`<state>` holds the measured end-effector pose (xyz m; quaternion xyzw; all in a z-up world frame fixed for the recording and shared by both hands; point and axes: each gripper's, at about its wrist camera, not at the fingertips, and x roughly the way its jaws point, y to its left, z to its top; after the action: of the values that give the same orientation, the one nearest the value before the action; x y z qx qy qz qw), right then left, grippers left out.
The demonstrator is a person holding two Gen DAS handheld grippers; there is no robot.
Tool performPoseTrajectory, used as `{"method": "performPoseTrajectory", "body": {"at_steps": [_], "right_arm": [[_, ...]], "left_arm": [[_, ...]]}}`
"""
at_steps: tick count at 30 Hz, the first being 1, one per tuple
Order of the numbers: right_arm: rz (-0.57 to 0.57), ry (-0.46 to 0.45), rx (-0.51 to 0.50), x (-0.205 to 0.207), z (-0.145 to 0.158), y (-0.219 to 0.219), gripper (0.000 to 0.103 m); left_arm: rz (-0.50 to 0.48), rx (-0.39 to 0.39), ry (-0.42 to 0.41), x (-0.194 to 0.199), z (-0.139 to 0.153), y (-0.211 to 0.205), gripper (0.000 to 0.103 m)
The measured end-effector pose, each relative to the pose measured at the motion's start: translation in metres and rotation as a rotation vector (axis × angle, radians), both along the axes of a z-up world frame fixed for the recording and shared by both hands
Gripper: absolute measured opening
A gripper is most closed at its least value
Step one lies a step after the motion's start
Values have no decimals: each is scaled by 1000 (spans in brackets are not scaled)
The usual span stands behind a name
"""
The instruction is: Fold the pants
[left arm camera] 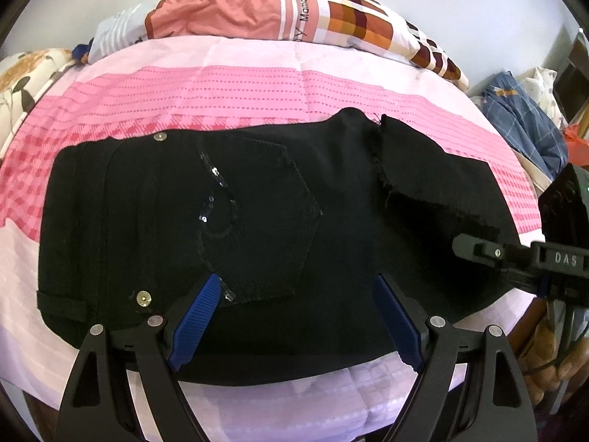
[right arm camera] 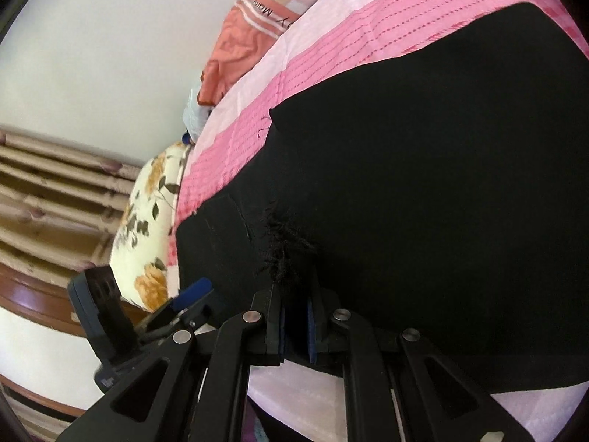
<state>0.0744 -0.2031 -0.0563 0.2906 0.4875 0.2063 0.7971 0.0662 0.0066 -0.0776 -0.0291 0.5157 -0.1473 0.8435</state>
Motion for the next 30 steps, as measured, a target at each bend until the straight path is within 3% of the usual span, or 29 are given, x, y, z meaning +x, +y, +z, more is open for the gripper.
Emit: {"method": "performPoseTrajectory", "body": {"at_steps": [9,19,25,30], "right_arm": [[65,-25,-122,-5,-1,17,11],[126,-30,-166,-14,-1,29,12],[156,-23,-178,-18,-2,35,14],[234,-5,-113,-22,-4,40,23]], "left_arm": [[-6,8,8,0,-3,-3,85],[9,-2,23,2,-6,1,85],[8,-5,28,2,-7,3,85],[4,1,29,2,-6,4,85]]}}
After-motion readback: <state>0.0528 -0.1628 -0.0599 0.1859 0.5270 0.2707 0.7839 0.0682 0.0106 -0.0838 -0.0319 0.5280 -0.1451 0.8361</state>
